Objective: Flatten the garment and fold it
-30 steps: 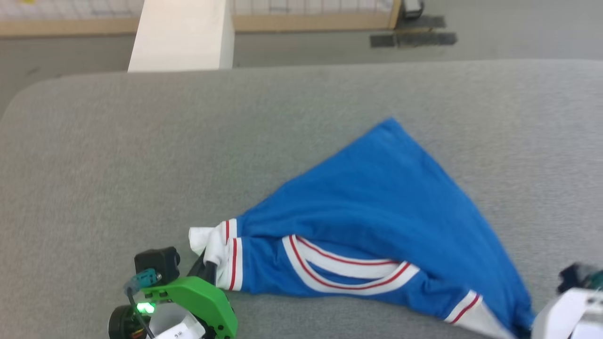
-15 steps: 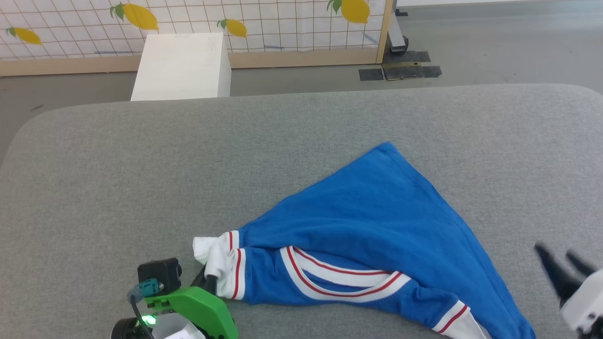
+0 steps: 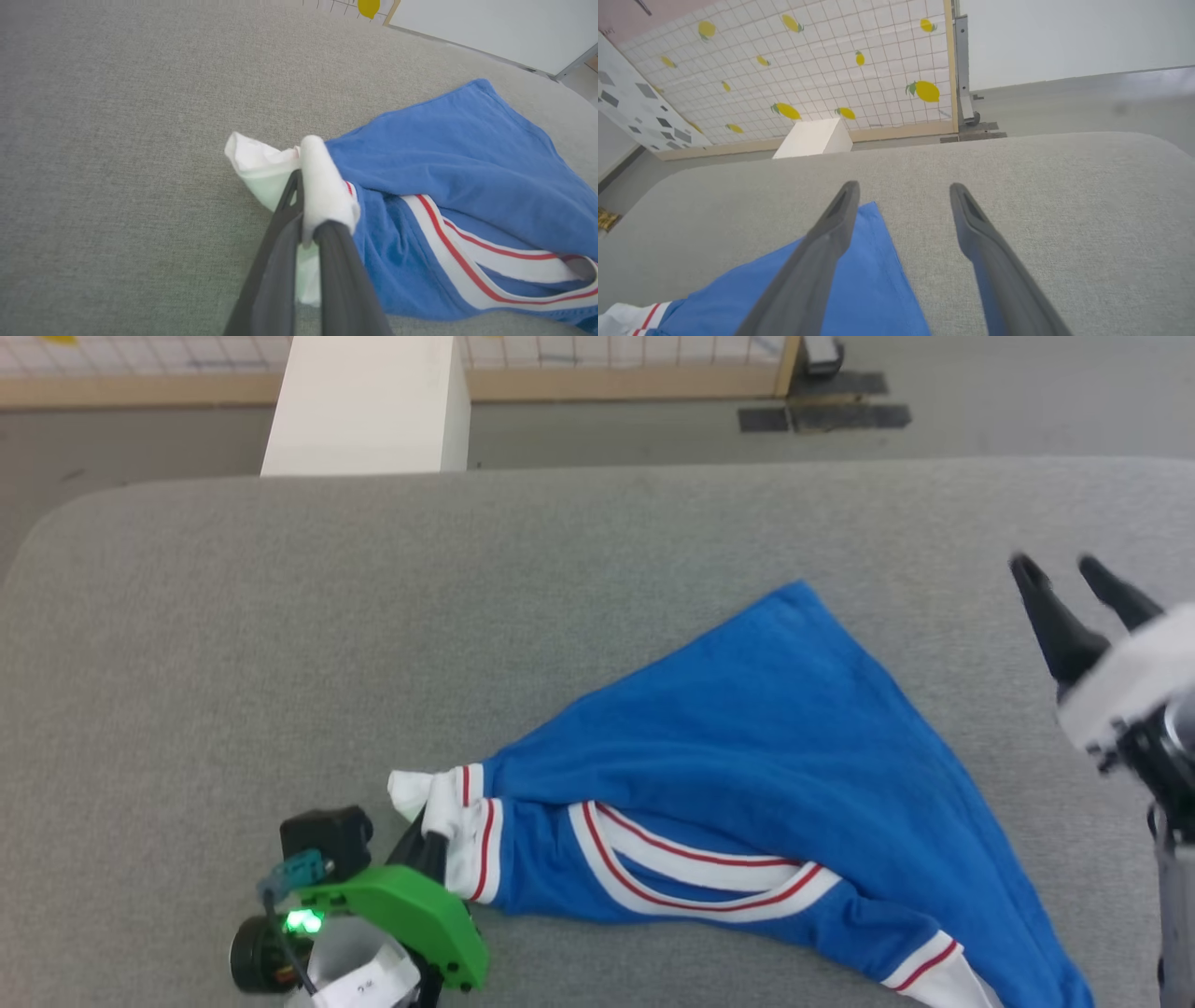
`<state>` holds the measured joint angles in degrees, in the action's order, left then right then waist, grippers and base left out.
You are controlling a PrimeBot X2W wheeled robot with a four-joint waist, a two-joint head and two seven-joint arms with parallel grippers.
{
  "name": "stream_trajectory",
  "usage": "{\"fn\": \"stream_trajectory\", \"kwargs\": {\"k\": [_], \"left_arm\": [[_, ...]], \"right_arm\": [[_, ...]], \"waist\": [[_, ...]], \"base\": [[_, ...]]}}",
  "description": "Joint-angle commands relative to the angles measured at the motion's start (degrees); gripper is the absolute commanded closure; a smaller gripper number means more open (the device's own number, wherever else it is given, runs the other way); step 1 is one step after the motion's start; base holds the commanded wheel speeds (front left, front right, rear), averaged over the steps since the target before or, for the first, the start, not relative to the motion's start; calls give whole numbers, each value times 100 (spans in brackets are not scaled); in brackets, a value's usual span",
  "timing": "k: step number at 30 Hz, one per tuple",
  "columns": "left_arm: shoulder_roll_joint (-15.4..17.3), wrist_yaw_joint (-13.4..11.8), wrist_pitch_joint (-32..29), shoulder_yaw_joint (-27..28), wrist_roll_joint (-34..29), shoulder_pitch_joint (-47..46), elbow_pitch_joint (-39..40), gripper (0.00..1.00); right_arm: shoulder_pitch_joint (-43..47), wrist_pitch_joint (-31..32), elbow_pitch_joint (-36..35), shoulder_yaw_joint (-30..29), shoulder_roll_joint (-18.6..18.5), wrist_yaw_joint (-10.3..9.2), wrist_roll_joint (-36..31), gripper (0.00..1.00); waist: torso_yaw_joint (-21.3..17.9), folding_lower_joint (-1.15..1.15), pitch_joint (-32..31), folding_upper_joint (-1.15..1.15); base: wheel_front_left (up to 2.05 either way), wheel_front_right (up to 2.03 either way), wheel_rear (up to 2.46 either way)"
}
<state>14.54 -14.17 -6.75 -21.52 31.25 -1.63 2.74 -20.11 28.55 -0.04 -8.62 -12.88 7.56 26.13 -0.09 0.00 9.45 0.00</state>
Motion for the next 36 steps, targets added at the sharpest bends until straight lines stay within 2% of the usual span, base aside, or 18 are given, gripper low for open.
{"fn": "stream_trajectory", "kwargs": {"k": [1,7,9,14,22,27,28,30,36], "left_arm": [[4,17,19,-18,-35,-157,50,100],[-115,67,85,-111,-88,-477,116,100],[-210,105,142,-170,-95,-621,122,100],[-325,168,237,-244,-90,-788,12,100],[-450,239,378,-284,-22,-909,-167,100],[-464,241,422,-273,-6,-965,-205,100],[-458,246,420,-275,-6,-979,-218,100],[-443,246,418,-271,-7,-1001,-239,100],[-367,239,396,-249,5,-992,-305,100]], "right_arm": [[-340,92,213,115,-34,-8,-78,0],[-1501,798,1142,723,-273,-8,-503,0],[-1929,1331,1529,1035,-455,-8,-760,0],[-2402,2352,2060,1371,-652,-8,-1084,0],[-2475,3310,2327,1795,-904,-8,-1441,0],[-2332,3634,2255,1929,-883,-8,-1318,0],[-2304,3710,2244,1949,-891,-8,-1268,20],[-2283,3726,2181,1916,-878,-8,-1154,100],[-2322,3134,1885,1425,-790,-8,-893,100]], "waist": [[337,0,417,0],[837,0,971,0],[1087,0,1207,0],[1383,0,1480,0],[1514,0,1713,0],[1442,0,1755,0],[1415,0,1745,0],[1362,0,1708,0],[1153,0,1370,0]], "base": [[0,0,0],[0,0,0],[0,0,0],[0,0,0],[0,0,0],[0,0,0],[0,0,0],[0,0,0],[0,0,0]]}}
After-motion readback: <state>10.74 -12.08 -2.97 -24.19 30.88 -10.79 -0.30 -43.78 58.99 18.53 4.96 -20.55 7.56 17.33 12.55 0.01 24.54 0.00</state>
